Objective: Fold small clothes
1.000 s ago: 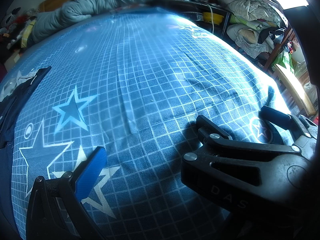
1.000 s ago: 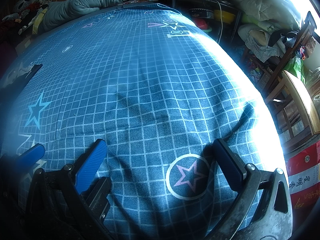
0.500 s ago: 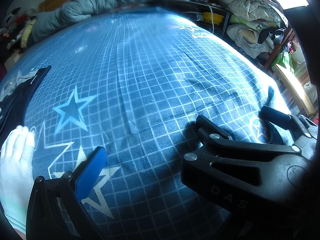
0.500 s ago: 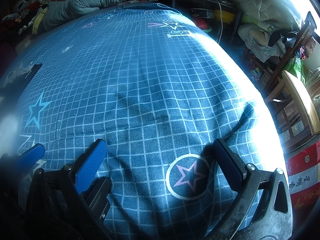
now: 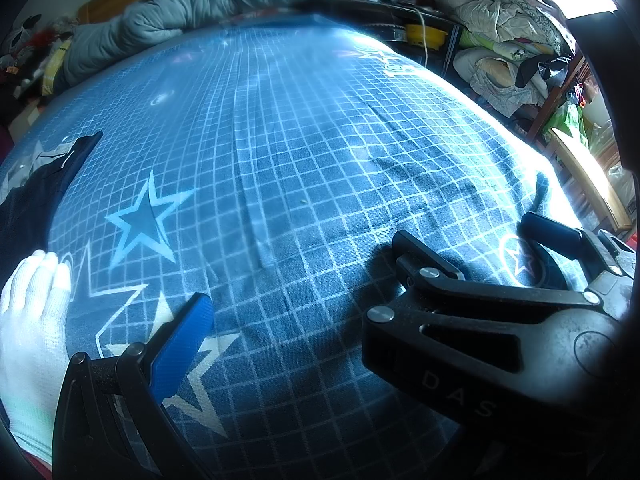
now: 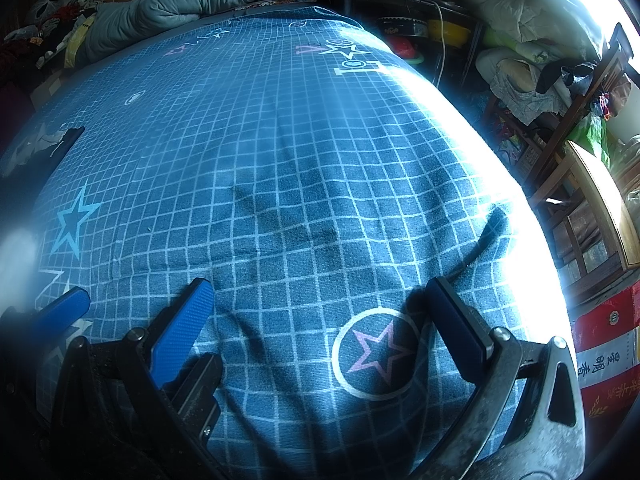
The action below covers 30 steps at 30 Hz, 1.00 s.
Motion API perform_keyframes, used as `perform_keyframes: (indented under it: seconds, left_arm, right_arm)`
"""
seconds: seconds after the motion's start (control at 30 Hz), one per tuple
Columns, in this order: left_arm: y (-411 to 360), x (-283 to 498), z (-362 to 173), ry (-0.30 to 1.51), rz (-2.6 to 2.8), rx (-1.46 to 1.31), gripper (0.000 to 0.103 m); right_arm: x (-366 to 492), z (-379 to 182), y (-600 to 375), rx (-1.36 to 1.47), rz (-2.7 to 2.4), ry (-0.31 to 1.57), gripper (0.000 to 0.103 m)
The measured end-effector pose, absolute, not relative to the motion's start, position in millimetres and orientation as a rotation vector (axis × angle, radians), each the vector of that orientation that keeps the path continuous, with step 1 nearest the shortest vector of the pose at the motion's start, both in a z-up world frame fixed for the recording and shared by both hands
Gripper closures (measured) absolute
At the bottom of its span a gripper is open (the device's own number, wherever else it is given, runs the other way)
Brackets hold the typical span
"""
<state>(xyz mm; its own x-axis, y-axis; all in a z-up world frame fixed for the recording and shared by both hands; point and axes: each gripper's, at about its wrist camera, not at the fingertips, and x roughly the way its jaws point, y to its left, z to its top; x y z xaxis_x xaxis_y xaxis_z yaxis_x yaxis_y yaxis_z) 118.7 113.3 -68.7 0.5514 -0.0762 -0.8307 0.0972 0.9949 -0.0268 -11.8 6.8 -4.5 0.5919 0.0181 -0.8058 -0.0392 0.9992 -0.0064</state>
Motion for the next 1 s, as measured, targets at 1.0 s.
perform_keyframes:
  seconds: [1.0]
  left_arm:
    - [113.4,118.7,-68.2,0.981,-0.102,0.021,0.000]
  right_arm:
    - [-12.2,-4.8,6.5,-0.019,0.041,0.952,0.000]
